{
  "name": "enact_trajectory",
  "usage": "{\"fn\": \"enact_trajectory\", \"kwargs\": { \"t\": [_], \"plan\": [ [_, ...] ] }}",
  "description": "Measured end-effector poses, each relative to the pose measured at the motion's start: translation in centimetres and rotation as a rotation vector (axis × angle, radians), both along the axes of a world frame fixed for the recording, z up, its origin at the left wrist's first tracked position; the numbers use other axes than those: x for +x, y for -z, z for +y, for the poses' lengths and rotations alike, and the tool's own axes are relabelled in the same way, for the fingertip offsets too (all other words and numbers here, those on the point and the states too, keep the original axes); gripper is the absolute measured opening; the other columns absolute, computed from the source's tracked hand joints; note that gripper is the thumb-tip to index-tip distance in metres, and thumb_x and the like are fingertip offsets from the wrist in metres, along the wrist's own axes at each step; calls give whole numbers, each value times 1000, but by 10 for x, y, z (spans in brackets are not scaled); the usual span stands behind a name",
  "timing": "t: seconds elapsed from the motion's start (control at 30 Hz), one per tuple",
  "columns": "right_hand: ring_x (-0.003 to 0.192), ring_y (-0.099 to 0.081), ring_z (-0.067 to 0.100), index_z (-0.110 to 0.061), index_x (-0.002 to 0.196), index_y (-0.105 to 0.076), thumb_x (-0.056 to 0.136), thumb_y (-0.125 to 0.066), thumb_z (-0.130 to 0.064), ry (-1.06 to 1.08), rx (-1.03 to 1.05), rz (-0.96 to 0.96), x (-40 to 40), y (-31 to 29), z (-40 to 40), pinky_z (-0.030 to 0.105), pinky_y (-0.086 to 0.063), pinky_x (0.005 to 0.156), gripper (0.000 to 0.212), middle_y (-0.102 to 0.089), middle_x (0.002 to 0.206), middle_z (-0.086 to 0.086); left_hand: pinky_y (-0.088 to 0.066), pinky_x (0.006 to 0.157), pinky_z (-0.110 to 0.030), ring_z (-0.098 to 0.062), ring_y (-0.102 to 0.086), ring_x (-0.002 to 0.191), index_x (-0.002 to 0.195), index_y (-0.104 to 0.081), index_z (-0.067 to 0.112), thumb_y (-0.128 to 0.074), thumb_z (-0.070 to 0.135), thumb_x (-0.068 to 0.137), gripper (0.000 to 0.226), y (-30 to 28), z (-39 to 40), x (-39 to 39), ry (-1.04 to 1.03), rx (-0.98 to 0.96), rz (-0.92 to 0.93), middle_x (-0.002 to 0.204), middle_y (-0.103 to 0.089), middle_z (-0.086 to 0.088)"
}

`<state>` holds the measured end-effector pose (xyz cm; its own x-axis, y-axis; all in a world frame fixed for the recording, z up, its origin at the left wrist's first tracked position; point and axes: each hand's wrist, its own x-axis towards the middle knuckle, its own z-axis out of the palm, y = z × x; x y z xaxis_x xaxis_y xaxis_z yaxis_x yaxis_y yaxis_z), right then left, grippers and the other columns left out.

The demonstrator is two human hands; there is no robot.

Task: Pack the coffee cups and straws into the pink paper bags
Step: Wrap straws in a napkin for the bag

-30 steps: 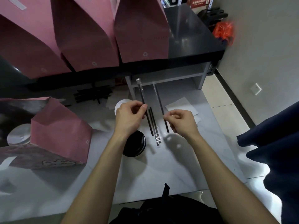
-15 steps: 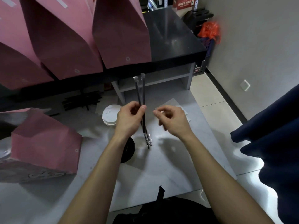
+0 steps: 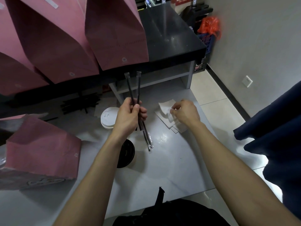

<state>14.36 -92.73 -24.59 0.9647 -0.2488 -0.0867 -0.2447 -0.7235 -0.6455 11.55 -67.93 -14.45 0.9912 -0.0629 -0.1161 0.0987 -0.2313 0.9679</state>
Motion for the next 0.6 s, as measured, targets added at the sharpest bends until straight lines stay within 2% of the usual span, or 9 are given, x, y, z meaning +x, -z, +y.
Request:
{"fn": "enact_trajectory", "kwargs": {
  "t": [0.13,0.23,0.3,0.33,0.37,0.43,0.47,0.53,0.6],
  "plan": [
    [92,-65,13,-25,101,-83,95,-79,-34,29,200,-128,-10,-32,-12,25,-46,82,12,-74,105,-3,-42,62,-30,-12,-49,65,102,-65,25,-63,22,93,11,1,-3,6,-31,88,43,80,-59,5],
    [88,-66,2,-28,96,-82,98,-78,-29,-91,430,-176,-24,-62,-17,18,-46,81,5,-77,97,-7,-45,64,-19,-4,-51,67,122,-69,30,-85,25,83,43,-4,-6,7,48,114,-74,97,-66,11],
    [84,-65,-1,-29,95,-82,99,-78,-25,-258,554,-145,-31,-77,-11,17,-48,81,8,-77,91,-10,-52,75,-16,4,-65,88,135,-67,33,-94,22,81,61,-6,-10,9,132,145,-133,121,-71,12],
    [85,-65,0,-32,95,-83,100,-77,-25,-320,606,-129,-33,-80,-7,17,-49,82,11,-78,91,-10,-57,85,-23,2,-68,103,134,-69,31,-95,21,82,59,-7,-12,10,163,145,-133,125,-73,9],
    [87,-67,1,-35,93,-84,101,-75,-26,-342,652,-116,-33,-80,-3,18,-51,83,14,-79,92,-10,-60,91,-32,-4,-71,107,127,-73,26,-94,20,84,48,-8,-15,11,175,129,-123,121,-77,5],
    [88,-70,2,-40,92,-84,104,-69,-33,-250,686,-133,-32,-70,4,24,-55,84,21,-81,94,-11,-59,88,-42,-11,-71,90,107,-76,14,-91,16,89,24,-8,-17,11,133,98,-131,100,-80,0],
    [87,-72,5,-38,93,-84,106,-66,-36,-163,625,-164,-31,-61,6,31,-58,83,22,-81,94,-8,-58,84,-43,-13,-69,85,103,-75,10,-89,14,90,19,-8,-16,11,90,87,-142,93,-79,-4],
    [88,-72,16,-29,100,-82,104,-69,-40,-57,343,-187,-27,-40,5,44,-59,86,18,-79,96,-1,-55,79,-40,-14,-66,82,101,-74,5,-87,11,91,17,-8,-11,10,22,77,-162,88,-76,-6],
    [101,-66,19,-25,112,-81,95,-79,-45,-100,56,-123,-26,-22,8,42,-56,94,26,-74,109,-2,-54,74,-30,-8,-65,77,100,-74,5,-86,11,91,16,-10,-3,8,-8,114,-177,83,-74,5]
  ]
}}
